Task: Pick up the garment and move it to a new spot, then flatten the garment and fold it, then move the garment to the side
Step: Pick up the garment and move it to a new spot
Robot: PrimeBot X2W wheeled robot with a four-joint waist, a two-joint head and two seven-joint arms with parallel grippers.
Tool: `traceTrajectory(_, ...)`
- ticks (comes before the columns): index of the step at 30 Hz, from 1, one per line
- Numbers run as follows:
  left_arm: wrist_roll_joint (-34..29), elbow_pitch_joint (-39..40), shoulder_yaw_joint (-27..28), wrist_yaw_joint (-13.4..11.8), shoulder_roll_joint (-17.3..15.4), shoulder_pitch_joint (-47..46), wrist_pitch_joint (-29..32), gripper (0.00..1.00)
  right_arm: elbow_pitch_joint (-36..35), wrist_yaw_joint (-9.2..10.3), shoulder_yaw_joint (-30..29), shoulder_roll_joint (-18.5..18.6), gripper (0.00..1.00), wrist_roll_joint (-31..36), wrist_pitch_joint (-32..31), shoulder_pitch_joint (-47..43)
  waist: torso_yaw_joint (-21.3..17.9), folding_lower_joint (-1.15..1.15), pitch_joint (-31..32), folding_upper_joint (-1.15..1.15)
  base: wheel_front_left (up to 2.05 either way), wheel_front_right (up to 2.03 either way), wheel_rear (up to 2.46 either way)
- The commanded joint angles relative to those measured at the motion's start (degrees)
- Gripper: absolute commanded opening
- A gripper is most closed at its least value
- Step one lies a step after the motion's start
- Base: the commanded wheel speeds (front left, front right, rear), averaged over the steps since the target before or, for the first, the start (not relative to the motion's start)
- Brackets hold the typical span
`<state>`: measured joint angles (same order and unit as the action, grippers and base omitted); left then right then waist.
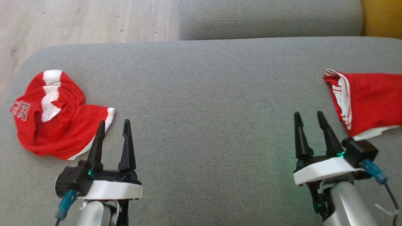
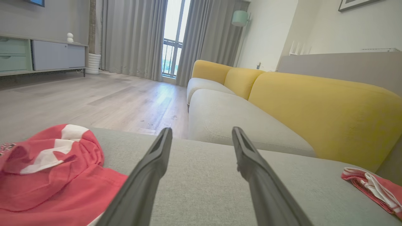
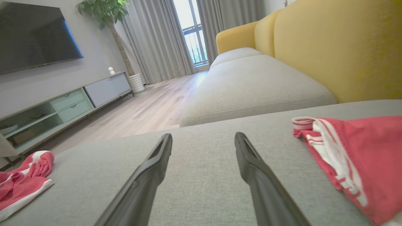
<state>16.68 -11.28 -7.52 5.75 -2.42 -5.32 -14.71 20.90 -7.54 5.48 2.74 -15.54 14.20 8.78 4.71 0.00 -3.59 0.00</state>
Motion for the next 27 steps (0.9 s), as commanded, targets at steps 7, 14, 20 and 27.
traceTrajectory(7, -0.4, 1.8, 3.1, -0.7, -0.5, -0.5, -0.3, 1.0, -1.8, 0.05, 6.0, 0.1, 1.0, -0.3, 0.2, 2.6, 5.3, 0.0, 1.5, 0.0, 0.0, 0.0, 0.0)
traceTrajectory(14, -1.1, 2.1, 4.6, -0.9, -0.5, 0.3, -0.3, 1.0, -1.4, 0.05, 8.8, 0.1, 1.0, -1.3, 0.0, 2.4, 9.6, 0.0, 2.4, 0.0, 0.0, 0.0, 0.0)
traceTrajectory(20, -1.7, 2.3, 5.7, -1.0, -0.5, 1.6, -0.3, 1.0, -0.8, 0.05, 10.6, 0.1, 1.0, -2.4, 0.0, 1.7, 12.7, 0.0, 3.4, 0.0, 0.0, 0.0, 0.0)
traceTrajectory(27, -2.0, 2.6, 6.4, -1.3, -0.5, 2.4, -0.3, 1.0, -0.1, 0.05, 11.6, 0.1, 1.0, -2.6, 0.1, 1.4, 14.4, 0.0, 3.8, 0.0, 0.0, 0.0, 0.0)
